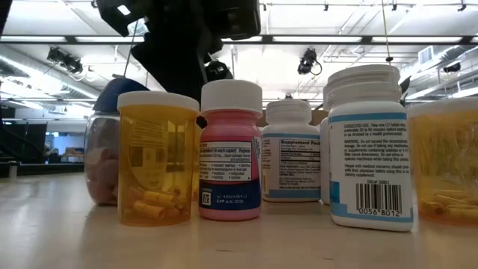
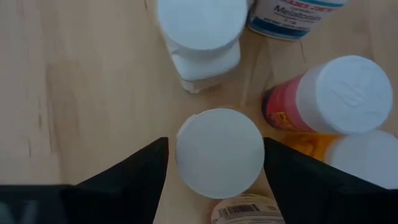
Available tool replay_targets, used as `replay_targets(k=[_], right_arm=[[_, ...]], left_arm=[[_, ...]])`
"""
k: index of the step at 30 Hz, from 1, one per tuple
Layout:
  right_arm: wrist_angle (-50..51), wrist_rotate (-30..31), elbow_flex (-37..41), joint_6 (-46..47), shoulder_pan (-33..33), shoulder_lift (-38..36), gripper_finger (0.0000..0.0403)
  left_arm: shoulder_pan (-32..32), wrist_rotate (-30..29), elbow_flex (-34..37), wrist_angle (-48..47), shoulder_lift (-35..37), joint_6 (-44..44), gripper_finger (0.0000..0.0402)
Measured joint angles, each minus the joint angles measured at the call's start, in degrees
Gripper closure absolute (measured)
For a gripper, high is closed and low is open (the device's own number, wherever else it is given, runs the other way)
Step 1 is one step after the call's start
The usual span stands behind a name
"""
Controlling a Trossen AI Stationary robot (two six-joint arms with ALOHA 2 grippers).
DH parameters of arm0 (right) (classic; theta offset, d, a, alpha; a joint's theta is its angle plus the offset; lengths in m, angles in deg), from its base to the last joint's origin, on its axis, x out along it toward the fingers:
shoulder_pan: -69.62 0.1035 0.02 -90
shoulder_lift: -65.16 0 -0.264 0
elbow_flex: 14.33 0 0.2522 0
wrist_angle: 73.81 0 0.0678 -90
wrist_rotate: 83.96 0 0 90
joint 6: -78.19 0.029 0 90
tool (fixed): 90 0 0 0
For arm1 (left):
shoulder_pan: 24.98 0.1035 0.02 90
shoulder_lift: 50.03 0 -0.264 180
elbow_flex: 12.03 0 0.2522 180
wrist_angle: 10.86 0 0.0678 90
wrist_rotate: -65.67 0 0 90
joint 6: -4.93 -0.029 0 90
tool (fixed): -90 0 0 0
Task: Pick and place medicine bottles onto shelf by color
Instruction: Put the top orange bottle on the shelf
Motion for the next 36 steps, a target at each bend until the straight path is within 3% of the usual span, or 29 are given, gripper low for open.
replay_targets(k=[12, 19, 36], right_arm=[[0.00, 0.16, 0.00, -0.20, 0.00, 0.00, 0.0164], [0.00, 0.17, 0.00, -0.20, 0.00, 0.00, 0.0164], [-0.02, 1.90, 0.00, -1.44, -0.02, 0.00, 0.0164]], left_arm=[[1.11, -0.60, 0.00, -0.13, 0.07, 0.03, 0.0176], [2.54, -0.60, -0.04, -4.21, 1.15, 0.04, 0.0173], [14.03, -1.62, -0.02, -13.36, 15.75, 3.13, 0.0171]])
